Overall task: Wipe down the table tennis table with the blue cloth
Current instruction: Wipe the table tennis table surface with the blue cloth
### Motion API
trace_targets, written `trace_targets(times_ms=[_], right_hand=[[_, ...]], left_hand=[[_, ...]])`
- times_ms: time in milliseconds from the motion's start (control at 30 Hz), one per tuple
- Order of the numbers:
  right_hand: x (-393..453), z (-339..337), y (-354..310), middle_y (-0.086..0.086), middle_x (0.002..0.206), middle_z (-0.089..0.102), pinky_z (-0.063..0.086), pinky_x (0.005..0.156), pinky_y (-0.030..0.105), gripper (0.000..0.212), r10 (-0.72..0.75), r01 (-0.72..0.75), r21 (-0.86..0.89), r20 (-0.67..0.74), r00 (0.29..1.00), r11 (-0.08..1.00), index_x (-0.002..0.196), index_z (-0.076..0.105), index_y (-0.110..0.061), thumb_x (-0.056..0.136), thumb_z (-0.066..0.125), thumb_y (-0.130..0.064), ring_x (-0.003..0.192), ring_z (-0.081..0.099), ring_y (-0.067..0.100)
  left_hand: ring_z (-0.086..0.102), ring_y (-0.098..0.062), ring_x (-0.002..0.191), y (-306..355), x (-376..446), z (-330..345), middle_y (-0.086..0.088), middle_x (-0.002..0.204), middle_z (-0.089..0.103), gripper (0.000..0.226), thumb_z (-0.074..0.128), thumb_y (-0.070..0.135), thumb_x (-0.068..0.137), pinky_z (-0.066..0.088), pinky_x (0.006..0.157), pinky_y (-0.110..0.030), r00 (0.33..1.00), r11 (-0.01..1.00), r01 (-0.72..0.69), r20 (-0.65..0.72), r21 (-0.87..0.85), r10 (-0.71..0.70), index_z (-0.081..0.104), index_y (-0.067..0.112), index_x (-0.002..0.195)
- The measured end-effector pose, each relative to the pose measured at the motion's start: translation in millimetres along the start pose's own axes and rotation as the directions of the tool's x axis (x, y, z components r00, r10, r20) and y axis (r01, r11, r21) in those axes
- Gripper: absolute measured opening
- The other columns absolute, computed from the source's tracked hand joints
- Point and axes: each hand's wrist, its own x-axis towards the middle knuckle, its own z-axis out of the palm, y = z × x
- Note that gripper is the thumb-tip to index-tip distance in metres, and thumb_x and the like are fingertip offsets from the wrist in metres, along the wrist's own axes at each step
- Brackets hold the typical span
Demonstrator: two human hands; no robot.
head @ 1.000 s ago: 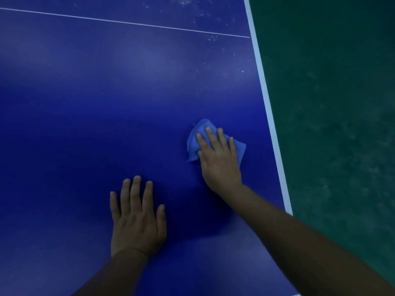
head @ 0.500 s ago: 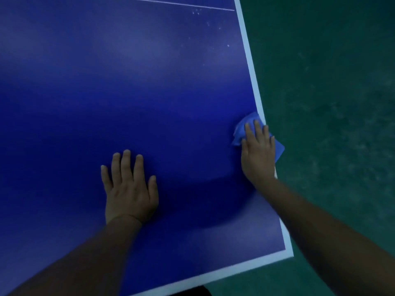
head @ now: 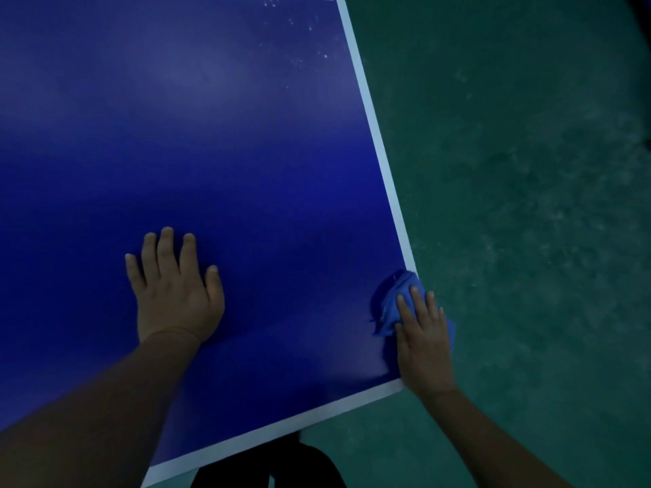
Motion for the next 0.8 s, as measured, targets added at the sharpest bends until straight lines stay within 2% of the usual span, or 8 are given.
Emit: trace_targets(times_ms=[100,200,333,433,533,600,733,800], right_hand=[[47.8,-8.8,11.0,0.004,0.164,0.020,0.036,0.113,0.058,0.051,0.085,-0.086,0.118,0.010,0.996,0.989,0.153,0.037,-0.017,0.103,0.037,-0.027,0.151,0.021,0.033],[100.3,-4.8,-9.7,0.014,0.162,0.029,0.033,0.114,0.057,0.049,0.068,-0.065,0.071,-0.041,0.997,0.995,0.150,0.043,-0.012,0.102,0.039,-0.022,0.148,0.023,0.043],[131.8,15.5,-89.5,0.017,0.157,0.037,0.022,0.118,0.056,0.053,-0.077,0.075,-0.022,-0.091,0.993,0.997,0.147,0.048,-0.012,0.097,0.034,-0.022,0.146,0.029,0.044],[126.0,25.9,-139.6,0.009,0.161,0.032,0.012,0.122,0.050,0.057,-0.264,0.264,-0.043,0.009,0.964,0.963,0.151,0.042,-0.019,0.095,0.034,-0.024,0.151,0.020,0.037],[142.8,17.7,-125.8,0.004,0.162,0.031,0.010,0.122,0.052,0.056,-0.395,0.403,-0.061,0.110,0.912,0.913,0.152,0.040,-0.023,0.096,0.035,-0.028,0.152,0.018,0.034],[177.4,9.2,-103.4,0.007,0.160,0.035,0.018,0.119,0.056,0.057,-0.331,0.338,-0.111,0.076,0.941,0.935,0.149,0.045,-0.021,0.095,0.032,-0.030,0.149,0.026,0.038],[229.4,-4.6,-98.2,0.008,0.161,0.033,0.023,0.118,0.058,0.055,0.036,-0.044,-0.091,-0.083,0.996,0.995,0.151,0.042,-0.020,0.099,0.026,-0.034,0.148,0.028,0.039],[192.4,7.5,-124.2,0.009,0.162,0.030,0.023,0.118,0.059,0.055,-0.085,0.079,-0.094,-0.060,0.995,0.992,0.152,0.038,-0.019,0.098,0.032,-0.030,0.149,0.025,0.040]], left_hand=[[0.005,-0.033,0.153,0.5,-0.1,-0.6,-0.018,0.163,0.018,0.066,0.029,0.045,0.098,0.000,0.123,-0.058,1.000,1.000,0.005,-0.005,-0.003,-0.005,0.033,0.007,0.152],[0.002,-0.032,0.154,0.3,0.1,0.5,-0.016,0.164,0.015,0.062,0.032,0.042,0.101,-0.001,0.123,-0.058,1.000,1.000,0.016,0.010,0.005,-0.016,0.031,0.009,0.154],[0.003,-0.032,0.154,0.0,-0.3,1.2,-0.016,0.164,0.016,0.071,0.025,0.049,0.096,-0.002,0.123,-0.056,1.000,1.000,0.010,0.022,0.001,-0.010,0.031,0.009,0.154],[0.002,-0.032,0.154,-0.5,-0.4,0.6,-0.017,0.164,0.017,0.072,0.025,0.049,0.095,-0.001,0.123,-0.057,1.000,1.000,0.009,0.026,-0.016,-0.009,0.032,0.008,0.153],[0.003,-0.032,0.154,0.9,-0.2,0.5,-0.017,0.163,0.019,0.071,0.025,0.049,0.094,-0.001,0.123,-0.057,1.000,1.000,0.004,0.023,-0.021,-0.003,0.034,0.008,0.152],[0.005,-0.033,0.154,0.2,1.1,1.2,-0.017,0.162,0.021,0.071,0.025,0.049,0.094,-0.001,0.123,-0.057,1.000,1.000,-0.004,0.015,-0.013,0.004,0.035,0.008,0.151],[0.009,-0.035,0.153,-2.6,2.7,2.5,-0.018,0.161,0.023,0.069,0.027,0.048,0.095,0.002,0.123,-0.058,1.000,1.000,-0.017,0.012,0.017,0.017,0.037,0.009,0.150],[0.013,-0.036,0.152,-3.8,2.6,2.0,-0.018,0.160,0.026,0.068,0.028,0.047,0.095,0.004,0.122,-0.059,1.000,0.999,-0.027,0.002,0.018,0.027,0.039,0.009,0.150]])
